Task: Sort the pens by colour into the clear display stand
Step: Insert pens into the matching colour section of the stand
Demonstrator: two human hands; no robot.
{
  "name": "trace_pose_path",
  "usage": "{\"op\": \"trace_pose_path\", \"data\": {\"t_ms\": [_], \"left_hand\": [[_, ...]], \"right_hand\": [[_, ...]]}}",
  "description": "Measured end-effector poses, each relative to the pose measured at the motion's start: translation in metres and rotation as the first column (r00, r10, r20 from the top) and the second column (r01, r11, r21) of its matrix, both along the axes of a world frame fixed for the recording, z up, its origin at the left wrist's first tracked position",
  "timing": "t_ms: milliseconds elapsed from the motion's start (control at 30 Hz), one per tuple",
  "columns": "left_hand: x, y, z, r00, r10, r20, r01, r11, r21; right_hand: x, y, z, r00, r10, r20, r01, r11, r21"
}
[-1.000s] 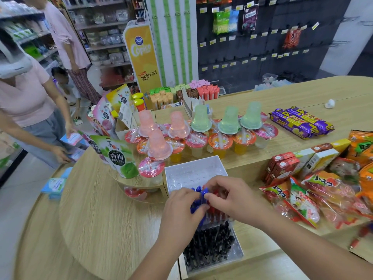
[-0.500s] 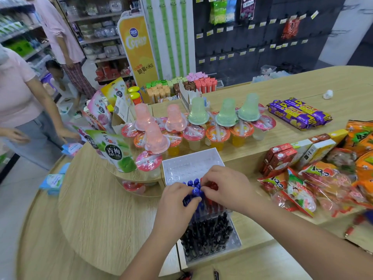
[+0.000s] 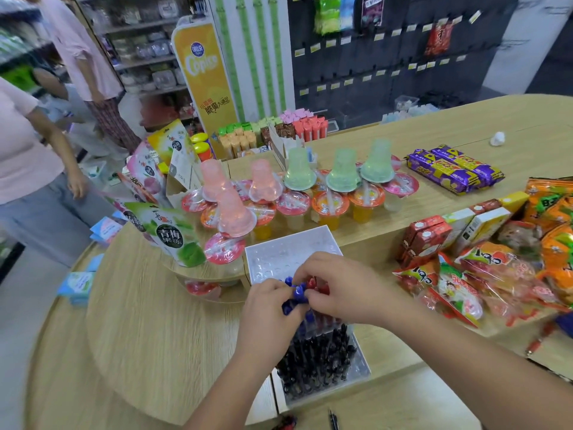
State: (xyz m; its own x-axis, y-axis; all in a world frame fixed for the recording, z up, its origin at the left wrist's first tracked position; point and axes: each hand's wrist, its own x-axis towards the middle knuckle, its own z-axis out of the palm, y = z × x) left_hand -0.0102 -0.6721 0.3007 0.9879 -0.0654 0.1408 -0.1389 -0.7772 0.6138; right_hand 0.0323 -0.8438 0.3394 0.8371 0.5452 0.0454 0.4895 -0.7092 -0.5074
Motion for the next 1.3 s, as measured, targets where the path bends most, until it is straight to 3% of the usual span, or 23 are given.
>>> {"op": "trace_pose_path", "data": {"t_ms": [433, 533, 667, 833, 1100, 1300], "left_hand": [[-0.001, -0.001, -0.008, 0.999, 0.009, 0.053, -0.009, 1.0, 0.005], [-0.009, 0.006, -0.012, 0.991, 0.051, 0.127, -0.041, 0.996, -0.082], [-0.013, 0.018, -0.024, 0.972, 0.089, 0.217, -0.089, 0.996, -0.008], [-0.013, 0.02, -0.03, 0.975, 0.135, 0.177, -0.134, 0.991, -0.018], [-0.015, 0.019, -0.032, 0.983, 0.135, 0.12, -0.134, 0.991, -0.021], [-0.015, 0.019, -0.03, 0.986, 0.12, 0.115, -0.119, 0.993, -0.016]], "right_hand": [[-0.008, -0.005, -0.01, 0.994, -0.099, 0.04, 0.095, 0.992, 0.078], [-0.008, -0.007, -0.013, 0.993, -0.116, 0.016, 0.113, 0.988, 0.109], [-0.007, -0.01, -0.012, 0.992, -0.119, 0.029, 0.115, 0.987, 0.112], [-0.009, -0.012, -0.01, 0.994, -0.108, 0.03, 0.106, 0.992, 0.067], [-0.013, -0.011, -0.019, 0.991, -0.002, 0.136, 0.027, 0.983, -0.181], [-0.01, -0.004, -0.018, 0.992, -0.01, 0.127, 0.036, 0.979, -0.203]]}}
